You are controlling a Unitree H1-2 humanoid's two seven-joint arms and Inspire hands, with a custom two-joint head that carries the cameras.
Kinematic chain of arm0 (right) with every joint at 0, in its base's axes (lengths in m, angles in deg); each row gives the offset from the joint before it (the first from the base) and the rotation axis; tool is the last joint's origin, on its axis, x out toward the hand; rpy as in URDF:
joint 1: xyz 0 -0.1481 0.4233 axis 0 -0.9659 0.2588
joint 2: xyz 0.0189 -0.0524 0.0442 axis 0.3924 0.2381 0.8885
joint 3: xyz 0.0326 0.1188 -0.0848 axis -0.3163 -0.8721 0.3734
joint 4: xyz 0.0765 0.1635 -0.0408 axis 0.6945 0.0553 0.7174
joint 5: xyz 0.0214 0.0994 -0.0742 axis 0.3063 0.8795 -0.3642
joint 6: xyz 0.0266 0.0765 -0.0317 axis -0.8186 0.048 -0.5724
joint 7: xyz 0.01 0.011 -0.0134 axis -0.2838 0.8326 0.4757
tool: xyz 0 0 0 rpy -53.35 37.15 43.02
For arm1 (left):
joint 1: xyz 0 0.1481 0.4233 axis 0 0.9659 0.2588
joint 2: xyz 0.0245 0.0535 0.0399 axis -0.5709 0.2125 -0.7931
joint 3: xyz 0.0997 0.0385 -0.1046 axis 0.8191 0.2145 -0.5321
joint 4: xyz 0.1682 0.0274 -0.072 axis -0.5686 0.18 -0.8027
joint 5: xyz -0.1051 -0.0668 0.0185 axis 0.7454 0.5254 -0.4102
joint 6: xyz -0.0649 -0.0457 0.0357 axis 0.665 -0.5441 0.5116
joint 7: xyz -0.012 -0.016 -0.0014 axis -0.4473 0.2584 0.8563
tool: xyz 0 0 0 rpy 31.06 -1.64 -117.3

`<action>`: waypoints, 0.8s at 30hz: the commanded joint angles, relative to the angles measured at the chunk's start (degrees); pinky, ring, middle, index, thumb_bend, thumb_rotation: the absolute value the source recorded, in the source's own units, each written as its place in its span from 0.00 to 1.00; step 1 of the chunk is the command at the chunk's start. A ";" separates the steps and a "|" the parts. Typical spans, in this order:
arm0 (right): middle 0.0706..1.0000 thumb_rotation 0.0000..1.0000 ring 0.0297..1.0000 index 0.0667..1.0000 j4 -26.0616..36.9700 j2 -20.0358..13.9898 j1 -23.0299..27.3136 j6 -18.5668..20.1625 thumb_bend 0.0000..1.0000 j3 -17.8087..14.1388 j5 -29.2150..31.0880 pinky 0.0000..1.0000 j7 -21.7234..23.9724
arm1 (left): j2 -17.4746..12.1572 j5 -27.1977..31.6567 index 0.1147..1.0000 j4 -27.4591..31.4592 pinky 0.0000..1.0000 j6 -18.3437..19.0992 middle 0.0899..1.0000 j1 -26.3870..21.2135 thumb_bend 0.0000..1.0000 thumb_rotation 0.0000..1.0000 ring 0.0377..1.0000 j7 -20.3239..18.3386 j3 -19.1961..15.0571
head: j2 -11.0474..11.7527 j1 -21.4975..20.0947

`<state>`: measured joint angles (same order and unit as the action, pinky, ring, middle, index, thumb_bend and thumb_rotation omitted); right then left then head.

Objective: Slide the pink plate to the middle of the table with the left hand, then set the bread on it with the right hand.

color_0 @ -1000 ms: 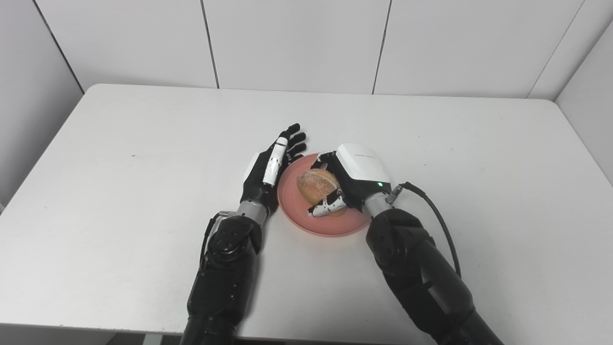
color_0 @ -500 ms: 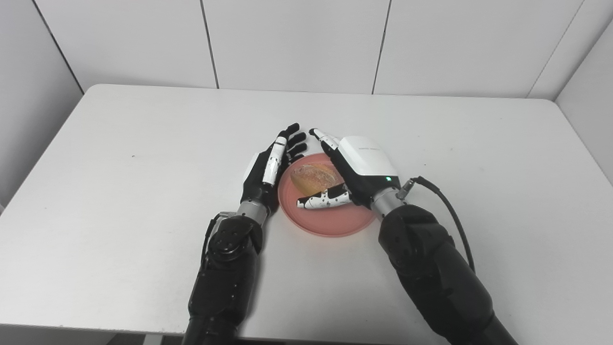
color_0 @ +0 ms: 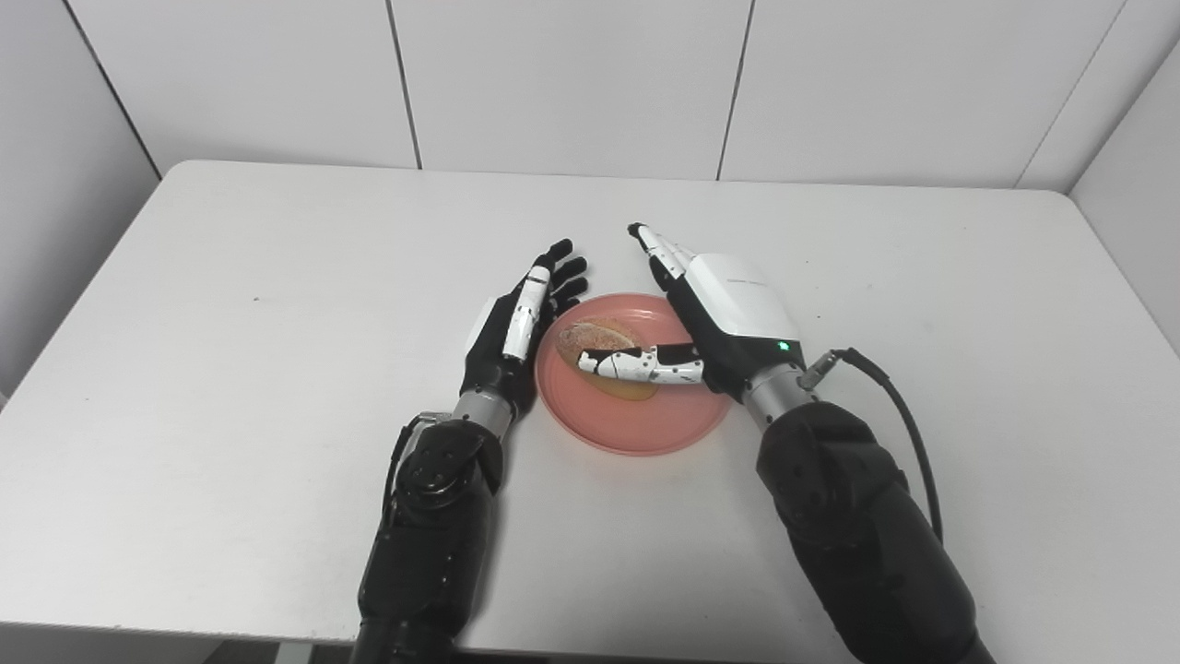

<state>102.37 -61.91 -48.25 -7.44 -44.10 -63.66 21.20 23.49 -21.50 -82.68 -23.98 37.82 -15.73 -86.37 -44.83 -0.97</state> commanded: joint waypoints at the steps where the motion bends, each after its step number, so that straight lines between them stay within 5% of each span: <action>1: 0.97 0.87 0.95 0.99 2.75 0.68 -0.70 -3.49 0.94 -2.29 3.74 0.89 -3.13 | -0.49 -1.00 0.87 0.68 0.91 -0.83 0.89 1.13 0.34 1.00 0.91 0.31 0.23 | -0.03 -0.16; 4: 0.99 0.94 0.96 1.00 3.47 2.37 -4.07 -4.81 0.87 -5.34 10.00 0.86 -5.13 | -1.31 -3.26 0.88 1.98 0.90 -2.15 0.90 2.61 0.35 1.00 0.90 0.60 1.34 | 0.06 -0.75; 11: 0.98 1.00 0.95 0.98 1.63 7.11 -12.26 -16.03 0.66 -10.73 22.10 0.88 -16.05 | -0.90 -3.26 0.91 8.32 0.92 -2.04 0.92 7.47 0.37 1.00 0.92 1.17 0.92 | -0.07 -1.45; 17: 1.00 1.00 0.99 1.00 1.36 12.20 -16.40 -17.36 0.54 -16.06 32.94 0.96 -19.14 | -1.24 -2.63 0.94 13.14 0.95 -1.94 0.95 11.43 0.39 1.00 0.95 0.58 0.78 | -0.23 -3.39; 24: 0.99 1.00 0.97 0.99 3.44 14.32 -19.75 -13.12 0.46 -18.25 38.41 0.95 -19.06 | -0.55 -2.51 0.95 16.86 0.96 -1.22 0.96 14.30 0.39 1.00 0.95 1.06 0.75 | -0.32 -4.10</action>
<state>103.62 -48.70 -68.42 -21.04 -62.18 -26.34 2.62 22.38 -24.37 -66.85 -25.42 52.23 -15.29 -85.62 -45.09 -5.10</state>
